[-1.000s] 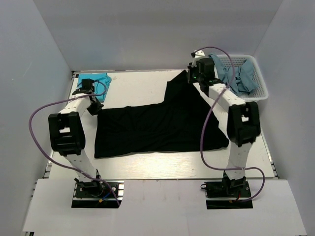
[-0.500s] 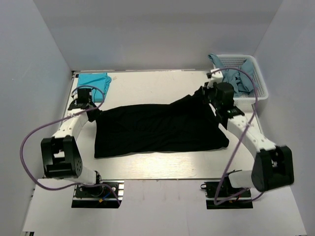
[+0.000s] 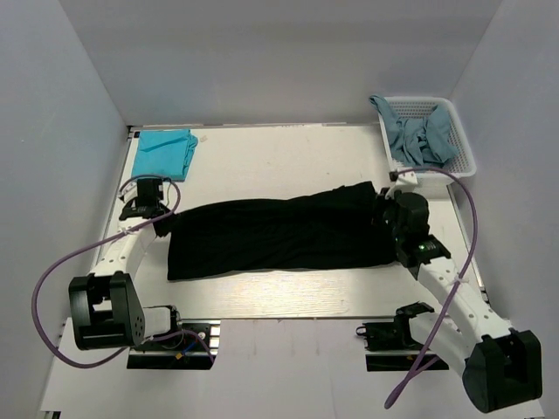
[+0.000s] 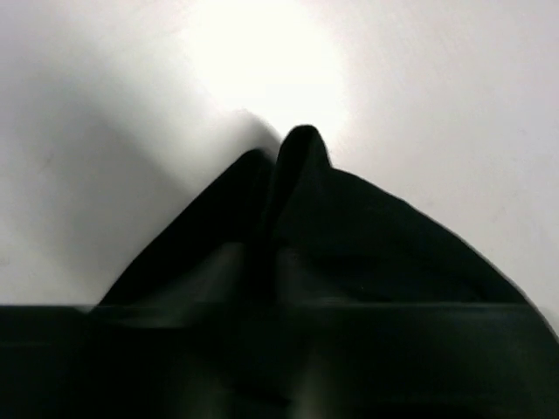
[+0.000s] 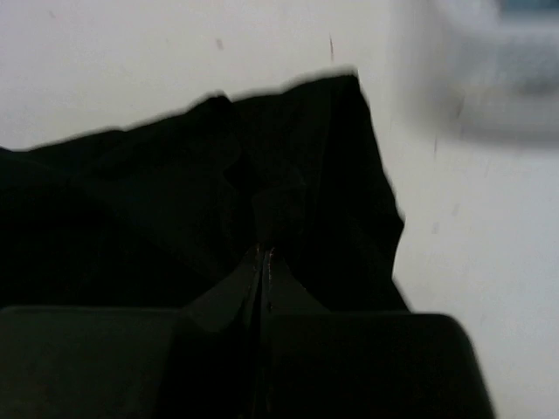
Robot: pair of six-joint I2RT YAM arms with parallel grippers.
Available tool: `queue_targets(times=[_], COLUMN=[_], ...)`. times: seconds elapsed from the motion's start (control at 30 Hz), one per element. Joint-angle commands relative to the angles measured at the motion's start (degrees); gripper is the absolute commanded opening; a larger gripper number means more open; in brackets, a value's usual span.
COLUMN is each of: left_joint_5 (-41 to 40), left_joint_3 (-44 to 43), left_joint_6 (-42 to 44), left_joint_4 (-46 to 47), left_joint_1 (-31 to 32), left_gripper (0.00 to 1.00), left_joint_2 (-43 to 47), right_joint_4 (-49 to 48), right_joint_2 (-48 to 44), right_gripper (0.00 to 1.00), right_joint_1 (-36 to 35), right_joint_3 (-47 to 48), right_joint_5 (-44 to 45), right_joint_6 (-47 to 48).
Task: Fold and stack the t-shirts
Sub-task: Fold the other side of the tshirt into a rectangle
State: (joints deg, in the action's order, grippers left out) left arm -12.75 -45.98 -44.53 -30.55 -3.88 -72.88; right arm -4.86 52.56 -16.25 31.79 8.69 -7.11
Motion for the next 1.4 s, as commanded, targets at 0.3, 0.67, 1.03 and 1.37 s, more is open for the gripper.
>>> queue_targets(times=[0.3, 0.67, 1.03, 1.37], left_joint_5=[-9.0, 13.1, 8.1, 7.9], left_joint_3=[-7.2, -10.6, -17.3, -13.4], left_joint_6=[-10.9, 0.9, 1.6, 1.6], left_joint_4=[-22.4, -3.5, -12.8, -16.0], left_joint_1=[-0.6, 0.5, 1.1, 1.1], left_gripper=[1.0, 1.0, 0.85, 0.59], left_joint_2=[4.7, -4.3, -16.7, -18.4], right_joint_4=[33.0, 12.2, 15.9, 20.0], right_joint_2=[-9.2, 11.8, 38.2, 43.5], right_gripper=[0.9, 0.9, 0.77, 0.34], right_joint_1=[0.3, -0.1, -1.8, -4.0], right_joint_3=[2.2, 11.3, 28.6, 30.5], right_joint_5=[4.0, -12.3, -9.8, -6.1], right_joint_6=[-24.8, -8.8, -10.6, -12.4])
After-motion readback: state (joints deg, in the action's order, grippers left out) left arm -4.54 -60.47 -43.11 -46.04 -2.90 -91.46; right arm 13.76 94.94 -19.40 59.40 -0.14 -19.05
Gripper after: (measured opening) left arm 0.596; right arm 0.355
